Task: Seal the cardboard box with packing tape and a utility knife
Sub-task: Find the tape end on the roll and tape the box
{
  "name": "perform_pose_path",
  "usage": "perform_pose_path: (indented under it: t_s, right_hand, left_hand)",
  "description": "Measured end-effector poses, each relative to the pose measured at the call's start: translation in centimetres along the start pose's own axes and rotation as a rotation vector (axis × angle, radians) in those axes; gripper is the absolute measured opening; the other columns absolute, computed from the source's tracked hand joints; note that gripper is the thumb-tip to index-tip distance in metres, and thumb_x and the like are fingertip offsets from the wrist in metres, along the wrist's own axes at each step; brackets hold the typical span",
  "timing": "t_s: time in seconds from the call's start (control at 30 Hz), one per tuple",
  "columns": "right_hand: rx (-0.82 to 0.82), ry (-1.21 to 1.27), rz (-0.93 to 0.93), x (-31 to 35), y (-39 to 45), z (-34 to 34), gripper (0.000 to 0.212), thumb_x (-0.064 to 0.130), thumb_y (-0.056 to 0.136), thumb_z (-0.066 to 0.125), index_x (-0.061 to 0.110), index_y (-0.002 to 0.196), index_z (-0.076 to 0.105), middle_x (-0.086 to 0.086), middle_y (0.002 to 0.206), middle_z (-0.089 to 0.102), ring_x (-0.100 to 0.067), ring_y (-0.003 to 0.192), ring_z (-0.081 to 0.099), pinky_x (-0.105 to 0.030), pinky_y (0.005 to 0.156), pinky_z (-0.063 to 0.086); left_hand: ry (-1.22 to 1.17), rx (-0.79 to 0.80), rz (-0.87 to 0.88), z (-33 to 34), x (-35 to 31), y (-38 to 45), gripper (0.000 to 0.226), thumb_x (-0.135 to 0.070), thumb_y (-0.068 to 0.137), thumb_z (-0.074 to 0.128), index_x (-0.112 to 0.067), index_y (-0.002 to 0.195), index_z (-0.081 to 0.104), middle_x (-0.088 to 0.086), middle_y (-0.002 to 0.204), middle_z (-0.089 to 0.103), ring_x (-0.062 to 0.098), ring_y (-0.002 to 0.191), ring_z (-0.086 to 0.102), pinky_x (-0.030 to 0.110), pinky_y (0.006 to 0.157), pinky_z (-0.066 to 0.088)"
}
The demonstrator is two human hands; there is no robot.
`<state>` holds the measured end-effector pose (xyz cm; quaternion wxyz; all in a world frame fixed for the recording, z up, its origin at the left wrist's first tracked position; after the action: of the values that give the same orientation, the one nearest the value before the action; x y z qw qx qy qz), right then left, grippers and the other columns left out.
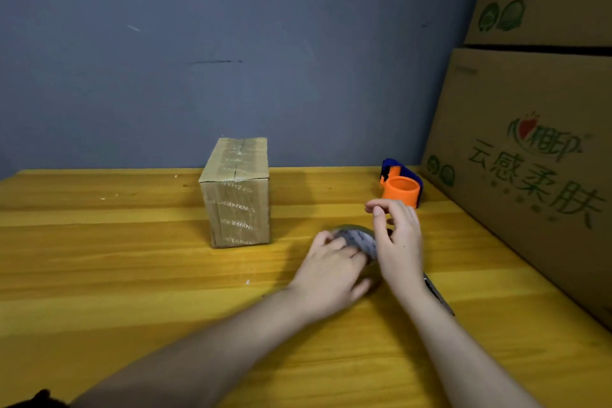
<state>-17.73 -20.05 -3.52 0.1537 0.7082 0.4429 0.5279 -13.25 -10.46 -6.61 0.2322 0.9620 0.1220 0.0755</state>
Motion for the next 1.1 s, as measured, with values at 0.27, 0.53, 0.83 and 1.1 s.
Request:
perform_pose_path:
  t_s: [0.27, 0.53, 0.83, 1.1]
  right_hand:
    - [0.222, 0.519, 0.277, -0.6, -1.2, 4.7, 0.046, 0.057, 0.086, 0.039, 0.033, 0.123, 0.052, 0.01, 0.125, 0.057, -0.002, 0.117, 0.052, -0.028, 0.099, 0.042]
    - [0.372, 0.882, 0.405, 1.0, -2.6, 9.4, 0.079, 0.067, 0.064, 0.066, 0.034, 0.132, 0.044, -0.002, 0.135, 0.056, -0.021, 0.127, 0.051, -0.045, 0.109, 0.039]
    - [0.423, 0.629, 0.161, 1.7, -2.3, 8.0, 0.076, 0.049, 0.071, 0.063, 0.044, 0.139, 0.03, 0.016, 0.144, 0.038, 0.0, 0.129, 0.042, -0.019, 0.099, 0.044]
    - [0.421, 0.513, 0.079, 2.0, -2.4, 7.8, 0.081, 0.042, 0.068, 0.07, 0.044, 0.139, 0.031, 0.003, 0.143, 0.038, -0.017, 0.134, 0.04, -0.036, 0.102, 0.047]
  left_hand:
    - [-0.9, -0.266, -0.287, -1.0, 5.0, -1.0, 0.035, -0.048, 0.084, 0.046, -0.02, 0.102, 0.058, -0.016, 0.094, 0.06, -0.006, 0.089, 0.049, 0.024, 0.088, 0.037]
    - [-1.303, -0.348, -0.395, -0.6, 7.8, -2.5, 0.023, -0.035, 0.079, 0.051, -0.023, 0.098, 0.047, -0.02, 0.085, 0.057, -0.002, 0.079, 0.05, 0.015, 0.074, 0.043]
    - [-1.659, -0.264, -0.67, 2.5, 9.3, -3.1, 0.042, -0.043, 0.064, 0.054, -0.022, 0.096, 0.073, 0.006, 0.109, 0.07, 0.023, 0.111, 0.059, 0.04, 0.105, 0.041]
    - [-1.863, -0.154, -0.709, 3.3, 9.1, -2.6, 0.055, -0.049, 0.058, 0.051, -0.006, 0.089, 0.067, 0.016, 0.081, 0.068, 0.029, 0.085, 0.06, 0.044, 0.091, 0.043]
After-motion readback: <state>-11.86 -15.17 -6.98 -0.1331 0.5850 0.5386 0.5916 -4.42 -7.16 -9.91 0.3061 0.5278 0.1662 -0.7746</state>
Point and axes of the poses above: each hand's wrist, its own y-axis towards the middle knuckle, its own z-axis out of the palm, x = y × z, the point moved 7 cm from there along y, towards the middle knuckle
